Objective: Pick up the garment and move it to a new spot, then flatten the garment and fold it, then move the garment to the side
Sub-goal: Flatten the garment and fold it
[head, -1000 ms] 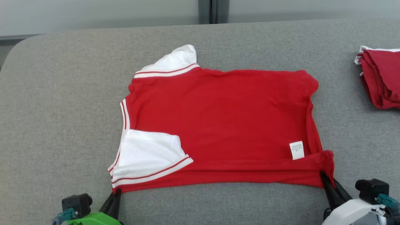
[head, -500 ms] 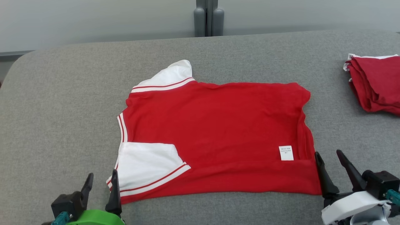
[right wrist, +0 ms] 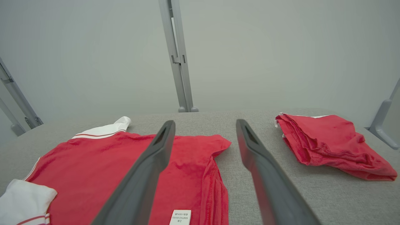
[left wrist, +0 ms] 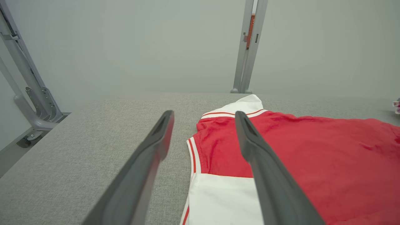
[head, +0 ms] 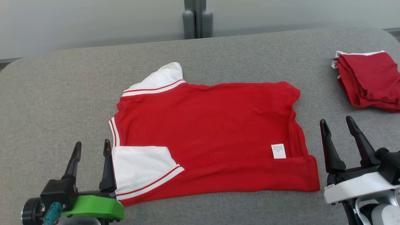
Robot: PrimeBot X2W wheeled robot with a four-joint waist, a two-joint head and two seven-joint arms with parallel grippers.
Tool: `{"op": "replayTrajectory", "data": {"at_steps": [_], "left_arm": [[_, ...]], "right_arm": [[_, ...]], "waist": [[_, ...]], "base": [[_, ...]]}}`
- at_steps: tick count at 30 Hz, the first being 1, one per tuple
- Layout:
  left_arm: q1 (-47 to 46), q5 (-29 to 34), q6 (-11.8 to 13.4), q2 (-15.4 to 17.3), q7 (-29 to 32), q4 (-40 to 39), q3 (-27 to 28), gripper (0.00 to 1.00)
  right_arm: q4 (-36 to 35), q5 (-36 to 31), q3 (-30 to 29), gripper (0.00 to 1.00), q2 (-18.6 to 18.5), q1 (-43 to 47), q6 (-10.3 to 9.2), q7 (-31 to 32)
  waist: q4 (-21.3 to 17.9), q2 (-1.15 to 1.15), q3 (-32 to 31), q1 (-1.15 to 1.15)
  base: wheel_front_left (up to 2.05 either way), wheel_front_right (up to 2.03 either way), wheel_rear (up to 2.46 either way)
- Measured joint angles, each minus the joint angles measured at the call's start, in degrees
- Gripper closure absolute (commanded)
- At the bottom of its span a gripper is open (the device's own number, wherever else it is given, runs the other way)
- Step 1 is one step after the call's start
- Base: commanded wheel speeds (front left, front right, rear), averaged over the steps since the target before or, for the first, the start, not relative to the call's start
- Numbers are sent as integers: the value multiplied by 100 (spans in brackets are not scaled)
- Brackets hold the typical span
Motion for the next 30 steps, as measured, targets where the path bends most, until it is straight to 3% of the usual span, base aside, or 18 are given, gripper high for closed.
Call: {"op": "replayTrajectory", "data": {"at_steps": [3,6,13,17,22,30], "left_arm": [[-2,-5,30,12,102,-51,-25,0],[-210,-62,-93,69,283,-68,-67,0],[-1864,-230,-677,256,966,177,-231,0],[-3034,-398,-1073,237,1397,899,-397,0],[-4271,-533,-1503,64,1786,2342,-625,0],[-5465,-627,-1783,-27,1923,4354,-943,0]], "right_arm": [[-38,1,-35,0,36,2,0,56],[-109,10,-92,0,55,-5,0,99],[-304,11,-168,0,87,-276,0,157],[-344,0,-147,0,123,-490,0,164],[-288,0,-53,0,170,-723,0,113],[-51,47,-23,0,221,-964,0,-4]], "waist": [[1,0,43,0],[29,0,134,0],[78,0,570,0],[63,0,915,0],[-20,0,1384,0],[-274,0,2010,0]], "base": [[0,0,0],[0,0,0],[0,0,0],[0,0,0],[0,0,0],[0,0,0]]}}
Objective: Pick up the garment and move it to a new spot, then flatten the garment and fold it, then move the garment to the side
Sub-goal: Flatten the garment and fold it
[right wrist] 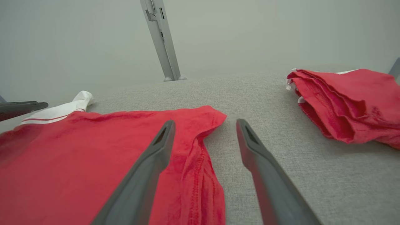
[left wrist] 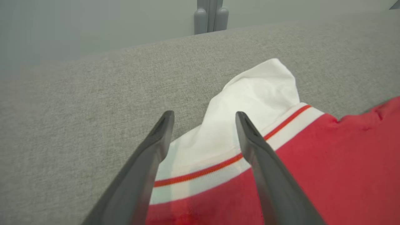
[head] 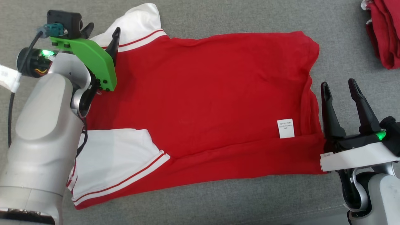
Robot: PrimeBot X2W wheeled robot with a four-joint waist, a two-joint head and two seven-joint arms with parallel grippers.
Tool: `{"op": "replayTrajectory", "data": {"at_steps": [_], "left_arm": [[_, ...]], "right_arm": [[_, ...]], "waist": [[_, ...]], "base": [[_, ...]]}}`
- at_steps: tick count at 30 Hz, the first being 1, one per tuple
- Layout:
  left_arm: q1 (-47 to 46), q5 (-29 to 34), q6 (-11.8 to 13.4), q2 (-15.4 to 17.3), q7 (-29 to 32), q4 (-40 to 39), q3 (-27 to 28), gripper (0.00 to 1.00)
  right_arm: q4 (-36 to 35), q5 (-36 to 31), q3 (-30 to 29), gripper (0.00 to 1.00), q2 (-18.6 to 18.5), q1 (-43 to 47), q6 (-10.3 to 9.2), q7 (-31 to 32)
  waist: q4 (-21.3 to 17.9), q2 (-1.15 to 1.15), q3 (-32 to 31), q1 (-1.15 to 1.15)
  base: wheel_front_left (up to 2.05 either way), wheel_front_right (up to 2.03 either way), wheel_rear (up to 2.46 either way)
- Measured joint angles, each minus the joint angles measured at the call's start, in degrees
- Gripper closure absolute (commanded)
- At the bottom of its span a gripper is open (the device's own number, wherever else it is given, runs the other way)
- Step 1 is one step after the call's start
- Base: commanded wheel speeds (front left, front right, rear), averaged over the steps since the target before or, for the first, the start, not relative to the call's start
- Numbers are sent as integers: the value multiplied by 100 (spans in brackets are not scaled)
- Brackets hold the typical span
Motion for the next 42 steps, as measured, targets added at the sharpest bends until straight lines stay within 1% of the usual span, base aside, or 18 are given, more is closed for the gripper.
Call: {"op": "replayTrajectory", "data": {"at_steps": [5,6,7,10,13,19,23,29,30,31,32,33,38,42], "left_arm": [[-478,-172,-49,-55,-35,921,-99,0],[-547,-193,-56,-54,-32,1034,-120,54],[-645,-225,-66,-51,-30,1146,-132,100],[-788,-344,-68,-74,-63,1323,-255,100],[-831,-494,-76,-104,-174,1343,-486,100],[-961,-748,-76,-188,-405,1283,-1015,100],[-1020,-929,-85,-265,-566,1281,-1250,100],[-1080,-1202,-91,-341,-911,1333,-1566,100],[-1081,-1229,-91,-344,-969,1333,-1602,100],[-1082,-1274,-91,-346,-1026,1332,-1647,100],[-1082,-1302,-91,-337,-1138,1326,-1686,100],[-1082,-1328,-91,-330,-1241,1324,-1708,100],[-1053,-1432,-91,-191,-1847,1248,-1777,100],[-910,-1433,-91,-77,-2293,1098,-1816,100]], "right_arm": [[215,57,44,0,-8,-149,-1,-55],[266,71,45,0,-21,-176,-1,-56],[336,88,43,0,-54,-219,-1,-47],[619,146,-12,0,-189,-374,-1,2],[860,226,-18,0,-343,-587,-1,1],[1291,413,-18,0,-705,-1175,-4,47],[1605,556,32,0,-928,-1685,-3,79],[2598,790,412,0,-1302,-2386,-3,464],[2726,868,453,1,-1337,-2464,-3,503],[2872,903,498,39,-1386,-2544,-3,567],[2989,928,538,55,-1433,-2610,-3,605],[3059,969,583,100,-1466,-2658,-3,655],[3144,1076,726,100,-1574,-2707,2,720],[2996,1077,604,100,-1713,-2642,2,423]], "waist": [[-189,0,264,0],[-217,0,294,0],[-246,0,327,0],[-293,0,391,0],[-243,0,406,0],[50,0,457,0],[249,0,505,0],[500,0,555,0],[525,0,557,0],[554,0,557,0],[581,0,552,0],[599,0,544,0],[655,0,417,0],[685,0,244,0]], "base": [[0,0,0],[0,0,0],[0,0,0],[0,0,0],[0,0,0],[0,0,0],[0,0,0],[0,0,0],[0,0,0],[0,0,0],[0,0,0],[0,0,0],[0,0,0],[0,0,0]]}}
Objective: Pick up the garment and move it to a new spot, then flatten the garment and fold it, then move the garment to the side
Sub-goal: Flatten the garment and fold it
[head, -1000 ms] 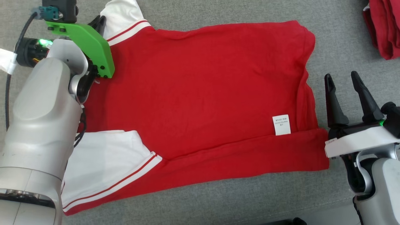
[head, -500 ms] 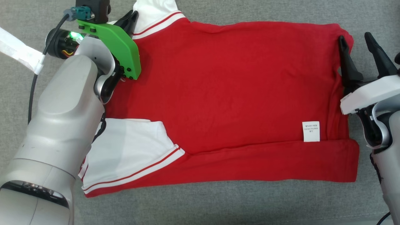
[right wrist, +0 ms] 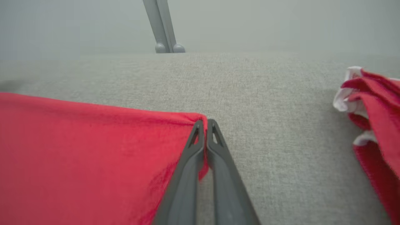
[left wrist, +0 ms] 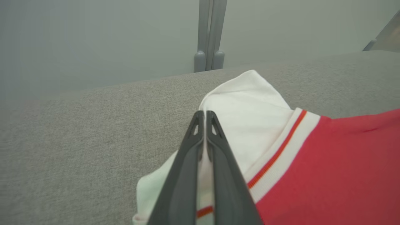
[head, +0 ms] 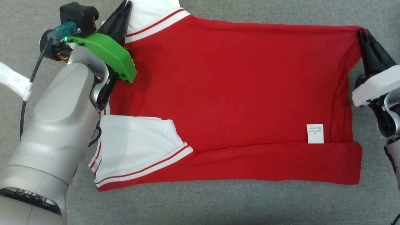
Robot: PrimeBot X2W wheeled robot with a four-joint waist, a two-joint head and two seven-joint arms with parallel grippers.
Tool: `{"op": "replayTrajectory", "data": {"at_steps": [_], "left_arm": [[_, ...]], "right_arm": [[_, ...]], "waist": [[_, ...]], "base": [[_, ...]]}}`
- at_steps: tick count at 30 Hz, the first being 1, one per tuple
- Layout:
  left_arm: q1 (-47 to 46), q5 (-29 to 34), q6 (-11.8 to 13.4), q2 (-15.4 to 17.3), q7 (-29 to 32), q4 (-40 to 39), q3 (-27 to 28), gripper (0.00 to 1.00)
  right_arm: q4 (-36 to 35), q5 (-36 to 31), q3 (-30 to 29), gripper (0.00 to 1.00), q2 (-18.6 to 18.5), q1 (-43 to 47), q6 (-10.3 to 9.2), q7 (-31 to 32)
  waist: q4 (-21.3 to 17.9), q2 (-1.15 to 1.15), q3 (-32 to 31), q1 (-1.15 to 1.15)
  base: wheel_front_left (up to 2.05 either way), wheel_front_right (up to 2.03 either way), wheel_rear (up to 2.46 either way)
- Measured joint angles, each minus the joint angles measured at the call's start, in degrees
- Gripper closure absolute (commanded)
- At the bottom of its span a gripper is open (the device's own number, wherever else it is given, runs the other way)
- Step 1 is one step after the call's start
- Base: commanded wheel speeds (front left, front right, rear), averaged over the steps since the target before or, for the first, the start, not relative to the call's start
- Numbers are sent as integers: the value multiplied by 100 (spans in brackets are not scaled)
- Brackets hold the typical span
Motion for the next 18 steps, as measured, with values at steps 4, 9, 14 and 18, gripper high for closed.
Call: {"op": "replayTrajectory", "data": {"at_steps": [4,9,14,18], "left_arm": [[179,74,15,107,-218,-385,56,100],[666,278,211,301,-283,-1283,210,100],[1798,634,483,570,-308,-2717,523,100],[2850,901,735,702,-308,-3486,639,100]], "right_arm": [[-264,-112,-156,100,-85,41,0,-327],[-523,-175,-313,100,-83,285,0,-428],[-842,-127,-279,100,29,829,-1,-449],[-990,-109,-224,100,159,1294,-1,-508]], "waist": [[42,0,-176,0],[123,0,-370,0],[172,0,-555,0],[161,0,-662,0]], "base": [[0,0,0],[0,0,0],[0,0,0],[0,0,0]]}}
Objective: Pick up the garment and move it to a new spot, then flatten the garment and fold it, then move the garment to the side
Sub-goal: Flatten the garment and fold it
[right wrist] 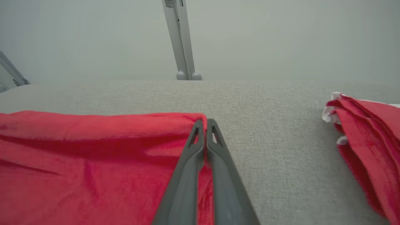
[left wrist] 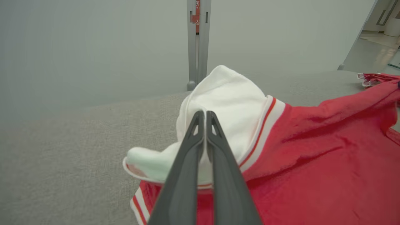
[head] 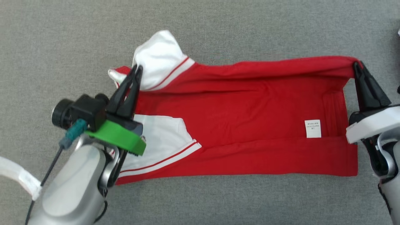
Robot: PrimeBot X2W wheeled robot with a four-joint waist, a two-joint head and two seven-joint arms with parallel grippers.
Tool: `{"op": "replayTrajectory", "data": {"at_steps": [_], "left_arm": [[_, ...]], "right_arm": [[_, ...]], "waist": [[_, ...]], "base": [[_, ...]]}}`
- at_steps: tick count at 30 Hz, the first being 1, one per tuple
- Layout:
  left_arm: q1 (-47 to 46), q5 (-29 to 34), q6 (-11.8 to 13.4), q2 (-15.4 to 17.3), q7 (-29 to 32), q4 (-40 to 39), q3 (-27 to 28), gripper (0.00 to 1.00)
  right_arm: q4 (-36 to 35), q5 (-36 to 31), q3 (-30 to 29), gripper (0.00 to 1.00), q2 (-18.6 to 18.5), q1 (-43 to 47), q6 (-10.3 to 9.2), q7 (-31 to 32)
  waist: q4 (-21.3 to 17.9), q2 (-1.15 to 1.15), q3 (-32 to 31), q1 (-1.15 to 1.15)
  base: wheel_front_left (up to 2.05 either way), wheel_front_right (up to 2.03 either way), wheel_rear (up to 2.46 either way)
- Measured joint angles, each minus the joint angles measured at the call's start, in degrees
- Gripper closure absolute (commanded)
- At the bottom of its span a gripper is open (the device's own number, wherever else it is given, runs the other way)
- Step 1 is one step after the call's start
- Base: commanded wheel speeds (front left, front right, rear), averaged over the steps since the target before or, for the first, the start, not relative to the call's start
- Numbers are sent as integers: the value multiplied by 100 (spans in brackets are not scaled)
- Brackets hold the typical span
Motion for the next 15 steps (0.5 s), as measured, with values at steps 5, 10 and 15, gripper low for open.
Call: {"op": "replayTrajectory", "data": {"at_steps": [5,10,15], "left_arm": [[1055,34,126,10,0,-392,33,100],[1488,-3,119,-49,-1,-276,24,100],[1612,-110,78,-101,-1,-44,81,0]], "right_arm": [[-9,92,1,100,131,603,-1,-77],[18,203,7,100,309,1092,-1,-177],[-81,204,-15,8,510,1512,-1,-232]], "waist": [[-31,0,-97,0],[-32,0,-152,0],[-60,0,-223,0]], "base": [[0,0,0],[0,0,0],[0,0,0]]}}
